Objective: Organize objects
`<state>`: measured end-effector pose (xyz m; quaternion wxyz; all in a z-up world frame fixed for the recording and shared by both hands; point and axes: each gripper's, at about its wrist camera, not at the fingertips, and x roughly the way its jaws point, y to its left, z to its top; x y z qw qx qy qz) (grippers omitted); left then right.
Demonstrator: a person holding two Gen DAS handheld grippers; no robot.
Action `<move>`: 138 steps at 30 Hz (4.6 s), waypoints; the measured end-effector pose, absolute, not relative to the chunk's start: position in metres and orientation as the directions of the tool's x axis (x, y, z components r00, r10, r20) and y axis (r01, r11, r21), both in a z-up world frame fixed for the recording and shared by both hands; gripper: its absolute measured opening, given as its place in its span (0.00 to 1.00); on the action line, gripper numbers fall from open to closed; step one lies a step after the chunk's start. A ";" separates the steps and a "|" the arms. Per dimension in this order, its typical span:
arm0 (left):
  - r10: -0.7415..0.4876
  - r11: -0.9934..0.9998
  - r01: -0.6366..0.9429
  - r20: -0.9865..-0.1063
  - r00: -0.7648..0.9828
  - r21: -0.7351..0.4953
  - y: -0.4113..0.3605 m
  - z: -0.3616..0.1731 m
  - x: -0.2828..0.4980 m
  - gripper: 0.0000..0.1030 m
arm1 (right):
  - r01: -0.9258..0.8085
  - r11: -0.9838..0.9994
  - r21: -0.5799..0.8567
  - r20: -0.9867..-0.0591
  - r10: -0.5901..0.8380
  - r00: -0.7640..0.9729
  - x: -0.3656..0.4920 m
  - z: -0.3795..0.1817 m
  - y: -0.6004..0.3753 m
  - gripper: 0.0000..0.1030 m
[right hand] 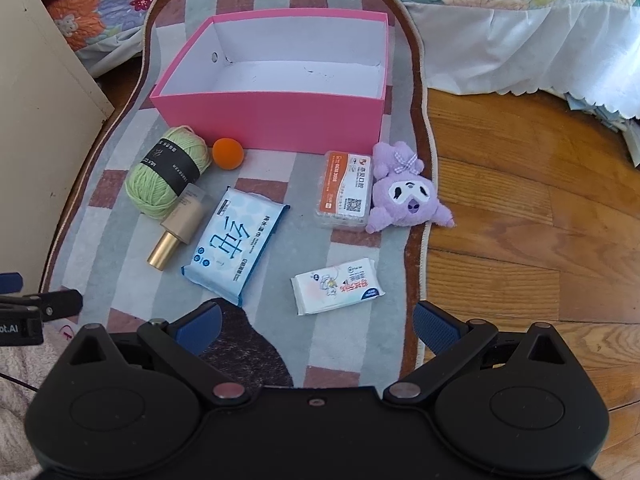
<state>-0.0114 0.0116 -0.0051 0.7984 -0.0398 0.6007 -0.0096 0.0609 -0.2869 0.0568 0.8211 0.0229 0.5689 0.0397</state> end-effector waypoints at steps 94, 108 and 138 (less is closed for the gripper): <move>-0.625 0.756 -0.035 -0.737 0.256 -0.654 0.111 -0.159 0.176 0.66 | -0.355 0.842 0.406 -0.802 0.515 0.304 0.210 -0.068 -0.145 0.99; -0.618 0.768 0.050 -0.718 0.322 -0.639 0.097 -0.105 0.136 0.58 | -0.499 0.835 0.231 -0.751 0.479 0.454 0.171 -0.046 -0.146 0.79; -0.677 0.736 0.222 -0.688 0.261 -0.640 -0.042 -0.013 0.260 0.57 | -0.462 0.886 0.037 -0.696 0.354 0.624 0.248 0.075 -0.260 0.82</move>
